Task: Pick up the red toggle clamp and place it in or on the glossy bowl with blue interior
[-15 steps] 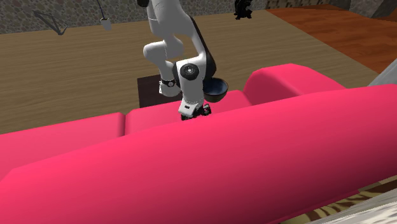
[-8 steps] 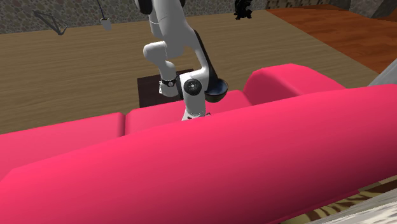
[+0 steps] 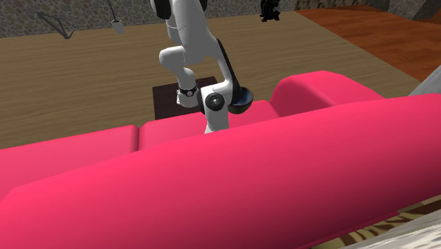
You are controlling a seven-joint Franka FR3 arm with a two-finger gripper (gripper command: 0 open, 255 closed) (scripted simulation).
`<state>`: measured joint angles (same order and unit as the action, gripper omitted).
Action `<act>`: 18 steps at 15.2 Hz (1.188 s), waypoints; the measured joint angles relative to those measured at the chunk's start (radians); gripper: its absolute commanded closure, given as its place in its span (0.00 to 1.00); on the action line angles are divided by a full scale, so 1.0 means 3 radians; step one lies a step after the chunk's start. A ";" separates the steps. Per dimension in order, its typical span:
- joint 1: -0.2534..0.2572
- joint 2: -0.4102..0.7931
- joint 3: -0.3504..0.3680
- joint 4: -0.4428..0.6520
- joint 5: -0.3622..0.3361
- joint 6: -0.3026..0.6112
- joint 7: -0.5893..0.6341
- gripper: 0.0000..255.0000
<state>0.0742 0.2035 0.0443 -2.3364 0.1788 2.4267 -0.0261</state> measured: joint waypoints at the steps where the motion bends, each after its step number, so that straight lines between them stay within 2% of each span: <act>1: 0.0000 0.0000 0.0000 -0.0001 0.0000 0.0001 0.0000 0.00; 2: 0.0000 0.0000 0.0000 -0.0001 0.0000 0.0002 0.0000 0.00; 3: 0.0000 0.0000 0.0000 -0.0001 0.0000 0.0002 0.0000 1.00; 13: -0.0007 -0.0006 -0.0010 0.0004 -0.0003 0.0004 0.0000 1.00; 18: 0.0001 -0.0154 -0.0008 0.0017 -0.0022 -0.0168 0.0031 1.00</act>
<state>0.0745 0.1573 0.0420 -2.3314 0.1721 2.3764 -0.0169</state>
